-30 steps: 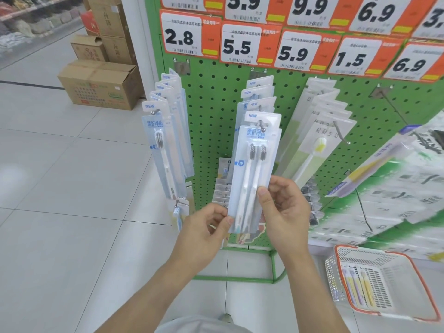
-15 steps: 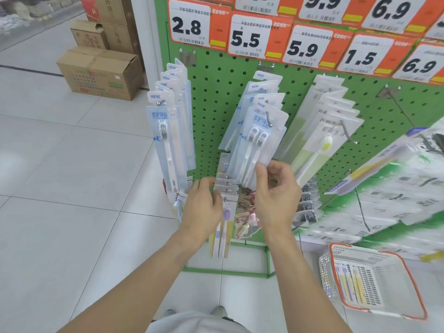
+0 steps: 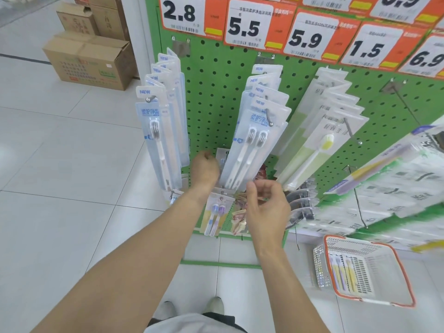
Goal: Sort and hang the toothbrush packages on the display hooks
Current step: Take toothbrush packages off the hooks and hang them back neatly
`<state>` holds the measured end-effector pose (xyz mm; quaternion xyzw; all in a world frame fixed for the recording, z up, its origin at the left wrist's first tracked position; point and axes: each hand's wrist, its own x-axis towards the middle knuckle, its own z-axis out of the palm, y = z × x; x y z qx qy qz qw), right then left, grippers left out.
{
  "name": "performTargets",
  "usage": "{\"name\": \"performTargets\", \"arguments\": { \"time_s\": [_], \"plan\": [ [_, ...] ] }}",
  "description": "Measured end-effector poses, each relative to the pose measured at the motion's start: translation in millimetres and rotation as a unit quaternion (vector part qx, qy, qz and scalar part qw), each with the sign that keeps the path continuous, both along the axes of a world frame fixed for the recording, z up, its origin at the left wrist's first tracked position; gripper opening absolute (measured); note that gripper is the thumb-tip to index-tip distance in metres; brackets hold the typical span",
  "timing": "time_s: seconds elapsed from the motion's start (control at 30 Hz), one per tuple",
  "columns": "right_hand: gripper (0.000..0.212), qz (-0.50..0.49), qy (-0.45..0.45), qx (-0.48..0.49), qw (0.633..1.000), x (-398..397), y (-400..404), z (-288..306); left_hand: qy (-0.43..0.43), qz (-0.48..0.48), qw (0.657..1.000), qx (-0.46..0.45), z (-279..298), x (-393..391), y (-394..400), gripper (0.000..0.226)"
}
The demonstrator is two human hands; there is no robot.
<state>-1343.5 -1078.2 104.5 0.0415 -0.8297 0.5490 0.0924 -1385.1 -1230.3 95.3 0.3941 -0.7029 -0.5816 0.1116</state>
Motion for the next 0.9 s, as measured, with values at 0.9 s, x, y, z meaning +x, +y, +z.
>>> {"name": "performTargets", "arguments": {
  "time_s": [0.9],
  "plan": [
    [0.010, 0.079, 0.008, 0.006, 0.997, -14, -1, -7, -0.023, -0.048, 0.986, -0.160, 3, -22, -8, 0.014]
  ]
}}
